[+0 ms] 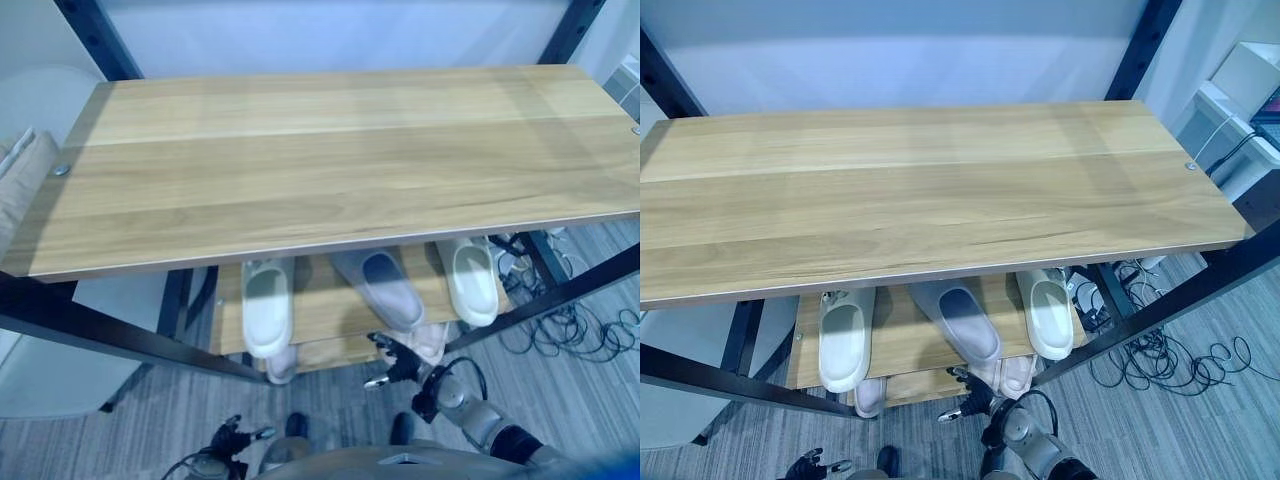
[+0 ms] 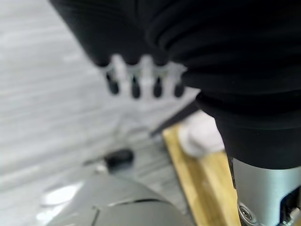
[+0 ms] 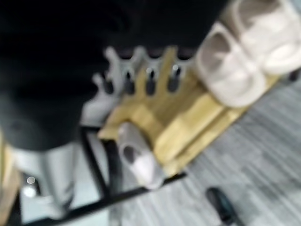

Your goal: Arrange the slippers neatly on the shoe rack.

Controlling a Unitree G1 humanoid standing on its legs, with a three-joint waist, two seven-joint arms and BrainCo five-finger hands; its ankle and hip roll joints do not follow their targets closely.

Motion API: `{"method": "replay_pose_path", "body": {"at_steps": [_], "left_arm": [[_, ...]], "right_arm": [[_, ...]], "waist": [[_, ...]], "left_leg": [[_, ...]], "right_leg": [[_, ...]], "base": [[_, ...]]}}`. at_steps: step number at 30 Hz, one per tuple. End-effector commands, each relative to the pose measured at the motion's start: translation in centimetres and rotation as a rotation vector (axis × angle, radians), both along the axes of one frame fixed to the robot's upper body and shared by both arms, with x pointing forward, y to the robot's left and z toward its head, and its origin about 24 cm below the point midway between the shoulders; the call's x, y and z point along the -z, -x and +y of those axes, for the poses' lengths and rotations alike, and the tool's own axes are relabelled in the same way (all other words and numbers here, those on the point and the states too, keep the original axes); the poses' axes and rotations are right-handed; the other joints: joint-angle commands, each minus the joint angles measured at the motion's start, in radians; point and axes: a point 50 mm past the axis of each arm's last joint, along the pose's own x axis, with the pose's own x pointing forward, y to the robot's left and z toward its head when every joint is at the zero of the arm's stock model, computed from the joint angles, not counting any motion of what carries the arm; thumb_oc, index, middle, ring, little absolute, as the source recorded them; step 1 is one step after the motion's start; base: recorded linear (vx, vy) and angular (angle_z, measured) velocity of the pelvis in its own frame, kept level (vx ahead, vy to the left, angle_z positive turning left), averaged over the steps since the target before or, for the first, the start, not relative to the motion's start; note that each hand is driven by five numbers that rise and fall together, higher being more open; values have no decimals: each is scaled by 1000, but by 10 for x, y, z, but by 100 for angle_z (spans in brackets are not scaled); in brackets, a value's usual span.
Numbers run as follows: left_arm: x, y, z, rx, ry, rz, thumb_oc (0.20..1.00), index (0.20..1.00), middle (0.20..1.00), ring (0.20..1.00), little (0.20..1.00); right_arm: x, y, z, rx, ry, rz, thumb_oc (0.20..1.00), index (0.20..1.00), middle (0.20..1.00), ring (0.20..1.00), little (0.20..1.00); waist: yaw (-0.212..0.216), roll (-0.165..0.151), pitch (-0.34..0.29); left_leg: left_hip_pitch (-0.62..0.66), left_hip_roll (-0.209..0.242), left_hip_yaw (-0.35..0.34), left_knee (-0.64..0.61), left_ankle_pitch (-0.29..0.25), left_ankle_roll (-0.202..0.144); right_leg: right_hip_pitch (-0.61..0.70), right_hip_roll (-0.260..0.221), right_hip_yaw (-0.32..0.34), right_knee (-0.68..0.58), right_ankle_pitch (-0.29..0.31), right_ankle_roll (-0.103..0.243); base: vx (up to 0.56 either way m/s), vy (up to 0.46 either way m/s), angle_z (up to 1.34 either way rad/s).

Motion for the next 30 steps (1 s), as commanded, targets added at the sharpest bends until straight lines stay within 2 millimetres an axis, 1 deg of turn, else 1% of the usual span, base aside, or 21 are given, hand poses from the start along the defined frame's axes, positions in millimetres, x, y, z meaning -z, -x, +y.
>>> {"method": "replay_pose_path", "body": {"at_steps": [1, 5, 10, 13, 17, 20, 21, 26, 27, 28, 29, 30], "left_arm": [[-2, -15, 3, 67, -42, 9, 1000, 1000, 1000, 1000, 1000], [-1, -15, 3, 70, -42, 15, 1000, 1000, 1000, 1000, 1000], [-1, -13, 3, 61, -40, 26, 1000, 1000, 1000, 1000, 1000], [-1, -12, 3, 60, -40, 33, 1000, 1000, 1000, 1000, 1000], [0, -12, 3, 56, -39, 35, 1000, 1000, 1000, 1000, 1000], [0, -10, 3, 55, -38, 46, 1000, 1000, 1000, 1000, 1000], [1, -8, 2, 58, -37, 51, 1000, 1000, 1000, 1000, 1000], [2, -5, -1, 63, -30, 57, 1000, 1000, 1000, 1000, 1000], [2, -5, -1, 63, -30, 57, 1000, 1000, 1000, 1000, 1000], [3, -4, -1, 64, -30, 61, 1000, 1000, 1000, 1000, 1000], [3, -4, -1, 64, -30, 61, 1000, 1000, 1000, 1000, 1000], [3, -3, -2, 66, -30, 63, 1000, 1000, 1000, 1000, 1000]], "right_arm": [[-13, -7, 20, -97, -77, -46, 1000, 1000, 1000, 1000, 1000], [-17, -8, 26, -128, -89, -55, 1000, 1000, 1000, 1000, 1000], [-28, -12, 34, -161, -120, -102, 1000, 1000, 1000, 1000, 1000], [-36, -14, 37, -171, -154, -127, 1000, 1000, 1000, 1000, 1000], [-43, -17, 40, -182, -183, -148, 1000, 1000, 1000, 1000, 1000], [-53, -19, 47, -209, -233, -167, 1000, 1000, 1000, 1000, 1000], [-62, -20, 52, -233, -265, -190, 1000, 1000, 1000, 1000, 1000], [-81, -25, 58, -259, -329, -244, 1000, 1000, 1000, 1000, 1000], [-81, -25, 58, -259, -329, -244, 1000, 1000, 1000, 1000, 1000], [-92, -28, 59, -276, -359, -280, 1000, 1000, 1000, 1000, 1000], [-92, -28, 59, -276, -359, -279, 1000, 1000, 1000, 1000, 1000], [-103, -31, 60, -297, -383, -318, 1000, 1000, 1000, 1000, 1000]], "waist": [[24, -3, -33], [33, -13, -40], [46, -40, -53], [50, -48, -61], [53, -51, -63], [53, -52, -66], [53, -51, -67], [49, -44, -70], [49, -44, -70], [46, -43, -71], [46, -42, -71], [45, -41, -71]], "left_leg": [[-54, 22, -23, 6, 40, -26], [-53, 23, -24, 6, 40, -27], [-39, 24, -28, 6, 32, -23], [-29, 23, -21, 6, 26, -21], [-23, 23, -14, 6, 24, -20], [-16, 22, -7, 6, 20, -19], [-11, 21, -5, 6, 18, -18], [0, 19, 0, 6, 14, -16], [0, 19, 0, 6, 14, -16], [1, 19, 2, 6, 15, -16], [1, 19, 2, 6, 15, -16], [2, 19, 2, 6, 14, -16]], "right_leg": [[34, -71, -22, 47, -18, 94], [35, -70, -24, 48, -17, 94], [44, -68, -20, 54, -15, 97], [47, -69, -15, 54, -13, 99], [47, -70, -9, 49, -3, 101], [49, -71, 0, 45, -2, 101], [52, -73, 1, 46, -3, 102], [60, -77, 4, 47, -4, 102], [60, -77, 4, 47, -4, 102], [60, -77, 4, 48, -4, 102], [61, -77, 4, 48, -4, 102], [61, -77, 4, 49, -5, 102]], "base": [[-15, 8, 4], [-14, 11, 4], [-13, 4, 0], [-11, 8, 0], [-32, 17, -3], [-8, 22, -9], [12, 23, -13], [10, 15, -4], [0, 0, 0], [0, 0, 0], [0, 0, 0], [0, 0, 0]]}}
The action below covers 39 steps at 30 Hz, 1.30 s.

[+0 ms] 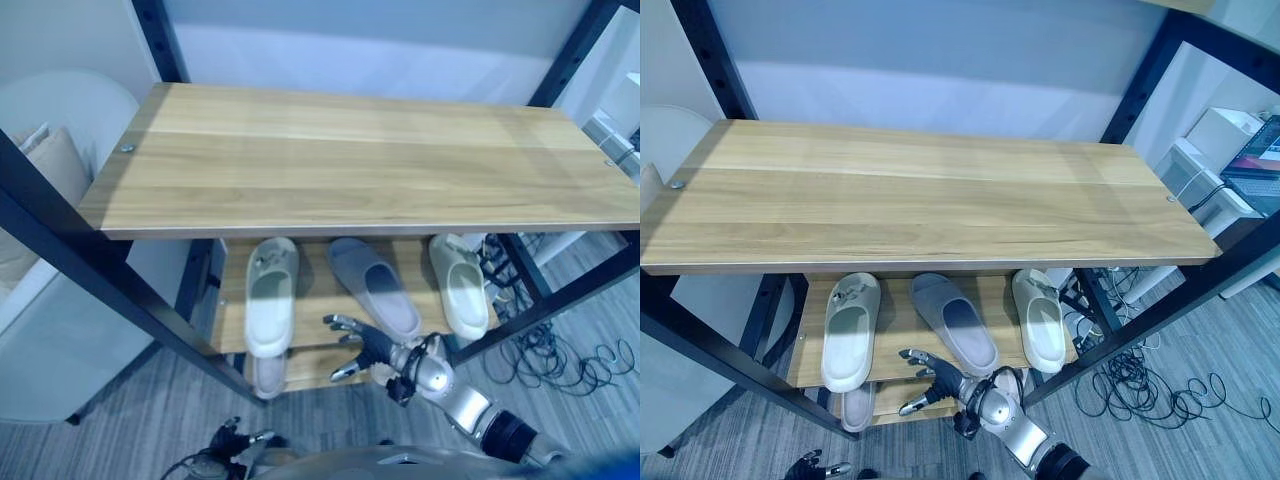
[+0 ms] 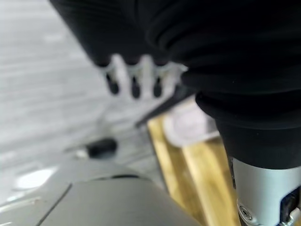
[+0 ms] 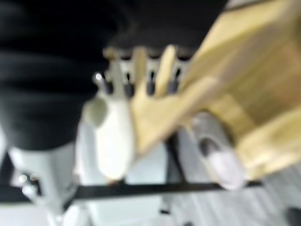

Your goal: Arrange the slippers neatly on the shoe rack.

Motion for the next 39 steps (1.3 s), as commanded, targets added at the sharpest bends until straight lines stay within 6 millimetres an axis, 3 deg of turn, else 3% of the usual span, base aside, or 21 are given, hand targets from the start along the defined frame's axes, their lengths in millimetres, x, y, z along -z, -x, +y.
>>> {"method": "replay_pose_path", "body": {"at_steps": [1, 8, 13, 15, 20, 29, 39], "left_arm": [[2, -8, -3, 62, -24, 45, 1000, 1000, 1000, 1000, 1000], [3, -5, -6, 55, -18, 44, 1000, 1000, 1000, 1000, 1000], [4, -1, -9, 42, -25, 34, 1000, 1000, 1000, 1000, 1000], [4, -1, -9, 40, -24, 32, 1000, 1000, 1000, 1000, 1000], [4, 1, -11, 46, -35, 27, 1000, 1000, 1000, 1000, 1000], [5, 4, -11, 60, -29, 34, 1000, 1000, 1000, 1000, 1000], [5, 6, -12, 84, -28, 39, 1000, 1000, 1000, 1000, 1000]], "right_arm": [[-41, -9, 12, -104, -122, -155, 1000, 1000, 1000, 1000, 1000], [-64, -17, -11, -16, -132, -299, 1000, 1000, 1000, 1000, 1000], [-74, -30, -53, 234, -4, -507, 1000, 1000, 1000, 1000, 1000], [-73, -33, -59, 264, 33, -533, 1000, 1000, 1000, 1000, 1000], [-67, -39, -102, 473, 249, -651, 1000, 1000, 1000, 1000, 1000], [-34, -46, -117, 579, 280, -472, 1000, 1000, 1000, 1000, 1000], [-7, -63, -117, 587, 386, -366, 1000, 1000, 1000, 1000, 1000]], "waist": [[11, 21, -9], [0, 27, -13], [-13, 35, -11], [-12, 36, -11], [-12, 38, -7], [4, 36, -10], [40, 29, -10]], "left_leg": [[-33, 31, -12, 11, 12, -20], [-33, 29, -17, 11, 11, -19], [-34, 29, -19, 11, 11, -16], [-35, 29, -20, 11, 11, -16], [-41, 32, -28, 11, 11, -15], [-54, 32, -37, 11, 14, -17], [-63, 27, -47, 11, 16, -18]], "right_leg": [[38, -72, -18, 45, -14, 103], [43, -75, -22, 50, -18, 103], [43, -73, -29, 53, -21, 105], [43, -72, -28, 53, -21, 104], [47, -66, -37, 44, -22, 104], [47, -60, -48, 30, -19, 102], [54, -57, -57, 14, -16, 100]], "base": [[0, 0, 0], [5, 0, 2], [0, 0, 0], [0, 0, 0], [12, -6, 1], [17, 0, 6], [0, 0, 0]]}}
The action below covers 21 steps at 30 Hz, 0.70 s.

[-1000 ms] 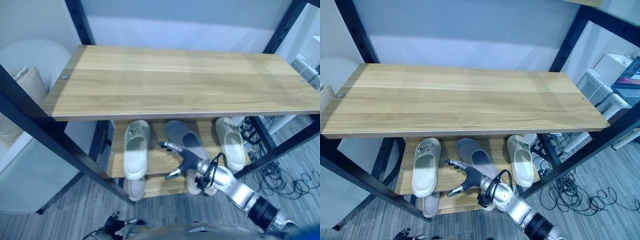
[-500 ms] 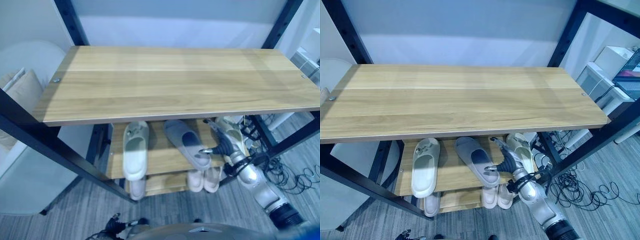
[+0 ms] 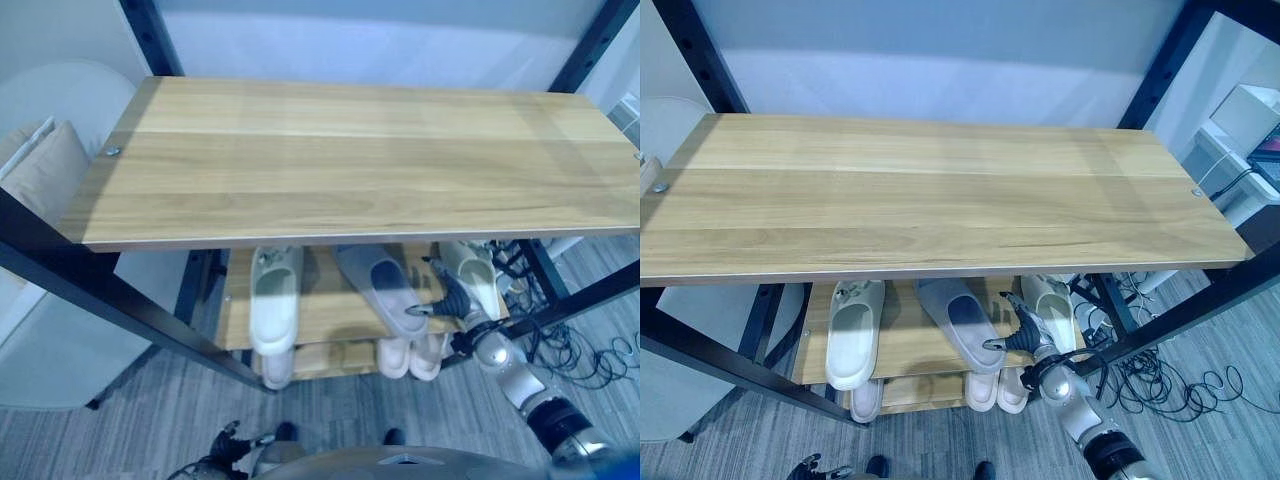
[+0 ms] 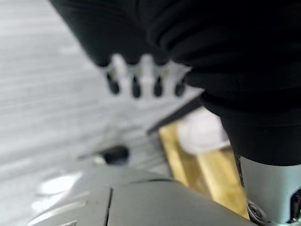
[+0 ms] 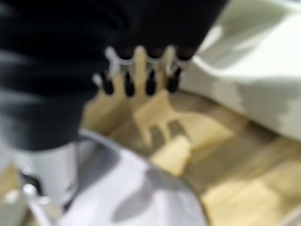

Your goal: Arrange the slippers neatly on the shoe rack.

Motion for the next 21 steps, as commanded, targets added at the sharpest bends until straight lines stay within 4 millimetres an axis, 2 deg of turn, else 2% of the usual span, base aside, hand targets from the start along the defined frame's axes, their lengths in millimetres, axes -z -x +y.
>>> {"method": "replay_pose_path", "body": {"at_steps": [1, 10, 20, 21], "left_arm": [[4, -2, -8, 71, -2, 51, 1000, 1000, 1000, 1000, 1000], [4, 3, -3, 87, -16, 78, 1000, 1000, 1000, 1000, 1000], [4, 4, -2, 102, -21, 81, 1000, 1000, 1000, 1000, 1000], [4, 4, -2, 104, -22, 79, 1000, 1000, 1000, 1000, 1000]], "right_arm": [[-12, -14, 7, -6, -17, -64, 1000, 1000, 1000, 1000, 1000], [-12, -32, 17, 6, -29, -32, 1000, 1000, 1000, 1000, 1000], [-6, -41, 15, 48, -7, 10, 1000, 1000, 1000, 1000, 1000], [-4, -42, 12, 59, 3, 26, 821, 821, 821, 821, 821]], "waist": [[41, 19, -43], [82, 7, -35], [109, 1, -34], [114, 1, -34]], "left_leg": [[-41, 27, -16, 7, 19, -22], [-70, 21, -39, 7, 29, -24], [-91, 10, -58, 7, 31, -23], [-94, 8, -59, 7, 33, -23]], "right_leg": [[59, -55, -32, 18, -9, 90], [49, -53, -52, 13, -2, 92], [42, -60, -67, 12, 0, 94], [41, -61, -68, 12, 0, 95]], "base": [[12, 6, 3], [4, 13, 7], [16, 19, 7], [23, 25, 5]]}}
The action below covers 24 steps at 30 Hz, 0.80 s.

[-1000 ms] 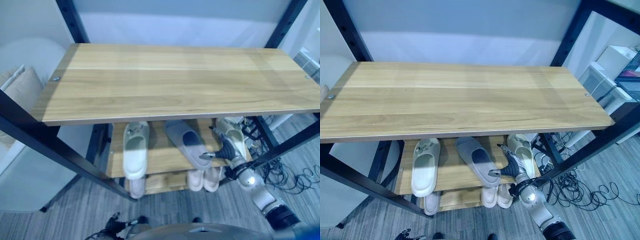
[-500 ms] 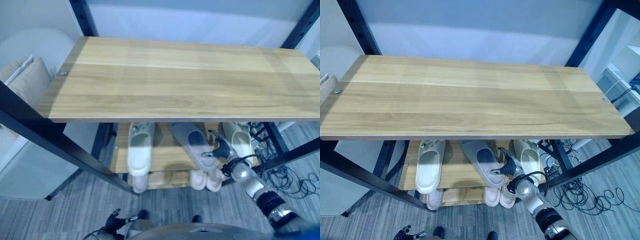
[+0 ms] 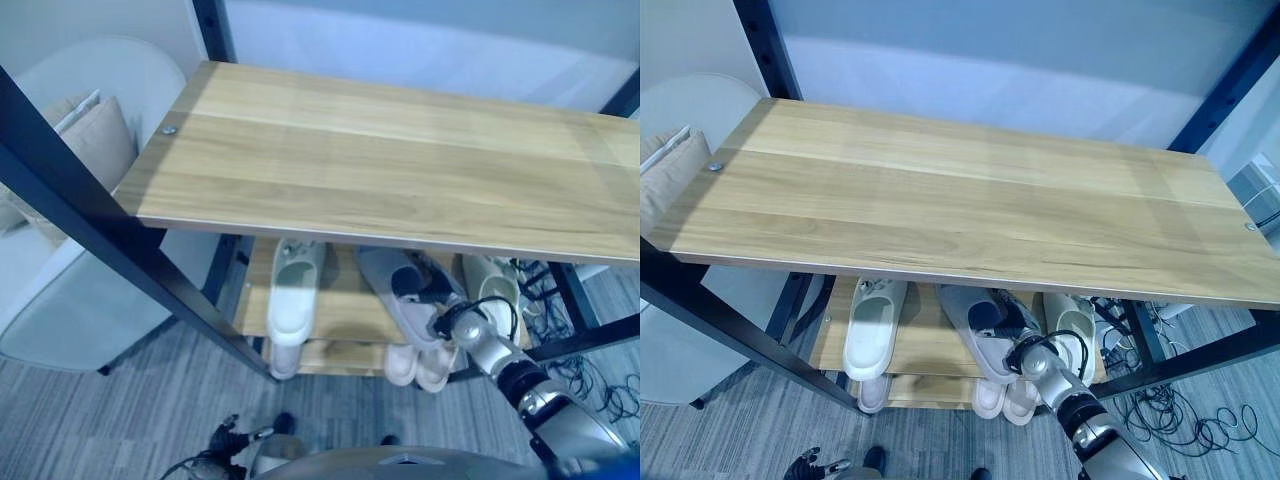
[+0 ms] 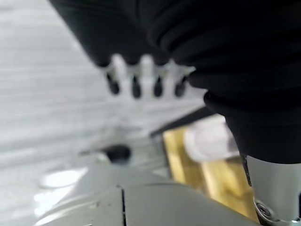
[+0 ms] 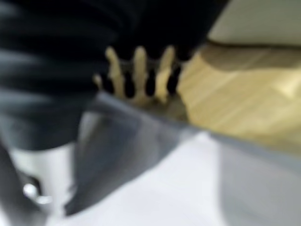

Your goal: Arrange the slippers neatly on the shoe rack.

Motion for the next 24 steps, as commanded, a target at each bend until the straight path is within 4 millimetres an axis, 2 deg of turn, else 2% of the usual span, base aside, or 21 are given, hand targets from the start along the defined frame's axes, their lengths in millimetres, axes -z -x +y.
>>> {"method": "replay_pose_path", "body": {"at_steps": [1, 2, 9, 20, 24], "left_arm": [[6, 8, -7, 86, -11, 90, 1000, 1000, 1000, 1000, 1000], [5, 7, -7, 89, -11, 87, 1000, 1000, 1000, 1000, 1000], [5, 5, -7, 102, -14, 85, 1000, 1000, 1000, 1000, 1000], [7, 10, -14, 101, -4, 86, 1000, 1000, 1000, 1000, 1000], [7, 7, -16, 98, -8, 71, 1000, 1000, 1000, 1000, 1000]], "right_arm": [[-6, -12, -5, 9, 26, -5, 448, 448, 448, 448, 448], [-6, -13, -5, 15, 27, -5, 200, 200, 200, 200, 200], [-3, -12, -9, 43, 17, 10, 200, 200, 200, 200, 200], [-22, -11, -18, 62, 5, -131, 200, 200, 200, 200, 200], [-38, -5, -21, 93, -61, -246, 200, 200, 200, 200, 200]], "waist": [[60, 29, -18], [62, 28, -18], [67, 30, -17], [47, 40, -15], [26, 44, -9]], "left_leg": [[-50, 19, -20, 6, 24, -22], [-51, 18, -21, 6, 24, -22], [-58, 10, -27, 6, 24, -21], [-49, 2, -19, 6, 13, -16], [-43, 0, -17, 6, 8, -13]], "right_leg": [[51, -56, -21, 9, 4, 101], [50, -57, -23, 9, 5, 101], [48, -59, -29, 9, 4, 103], [49, -71, -25, 9, 7, 108], [50, -73, -21, 9, 7, 109]], "base": [[18, 22, 5], [16, 14, 4], [8, 5, 2], [0, 0, 0], [0, 0, 0]]}}
